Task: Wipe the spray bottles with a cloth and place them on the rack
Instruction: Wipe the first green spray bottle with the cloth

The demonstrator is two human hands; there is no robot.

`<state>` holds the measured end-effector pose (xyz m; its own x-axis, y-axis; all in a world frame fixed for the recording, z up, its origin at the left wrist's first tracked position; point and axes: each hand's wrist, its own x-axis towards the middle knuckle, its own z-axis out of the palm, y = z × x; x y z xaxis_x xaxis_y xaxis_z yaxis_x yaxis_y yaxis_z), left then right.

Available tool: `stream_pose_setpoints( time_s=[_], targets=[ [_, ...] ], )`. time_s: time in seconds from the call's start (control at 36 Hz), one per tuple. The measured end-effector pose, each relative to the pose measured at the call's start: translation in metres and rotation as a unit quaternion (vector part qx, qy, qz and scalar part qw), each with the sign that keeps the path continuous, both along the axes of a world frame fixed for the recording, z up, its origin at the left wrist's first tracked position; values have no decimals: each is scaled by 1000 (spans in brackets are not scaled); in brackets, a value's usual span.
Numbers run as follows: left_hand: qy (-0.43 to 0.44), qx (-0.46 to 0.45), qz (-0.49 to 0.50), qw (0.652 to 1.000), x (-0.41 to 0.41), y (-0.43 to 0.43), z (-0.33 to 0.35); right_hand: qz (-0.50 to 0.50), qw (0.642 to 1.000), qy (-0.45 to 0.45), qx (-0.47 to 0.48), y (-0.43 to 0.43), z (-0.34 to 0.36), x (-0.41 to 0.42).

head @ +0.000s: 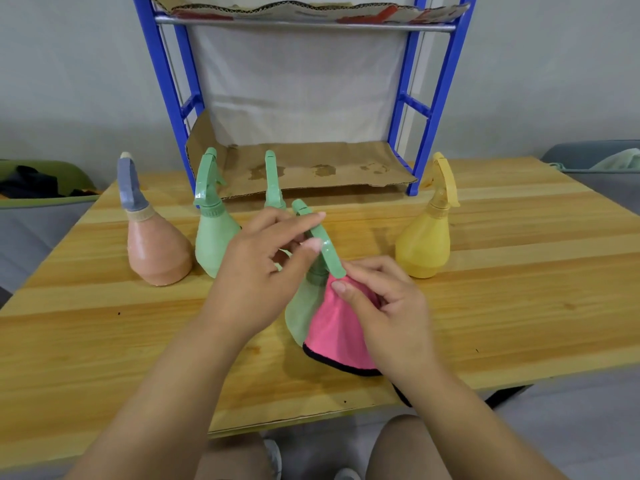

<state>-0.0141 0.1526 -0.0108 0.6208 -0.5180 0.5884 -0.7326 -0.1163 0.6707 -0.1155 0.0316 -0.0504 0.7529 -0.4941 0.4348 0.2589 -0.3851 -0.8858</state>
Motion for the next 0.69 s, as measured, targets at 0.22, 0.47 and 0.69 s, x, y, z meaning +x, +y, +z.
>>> stream_pose_setpoints(
  time_s=[0.22,0.47,0.69],
  targets=[
    [100,-13,-18,995,-3,0,1,-15,999,-18,-28,4,1,5],
    [157,-14,-56,986,3,7,2,-30,999,-8,-16,6,13,18],
    [189,-39,-62,979,6,9,1,5,997,72,-1,1,17,30]
  ],
)
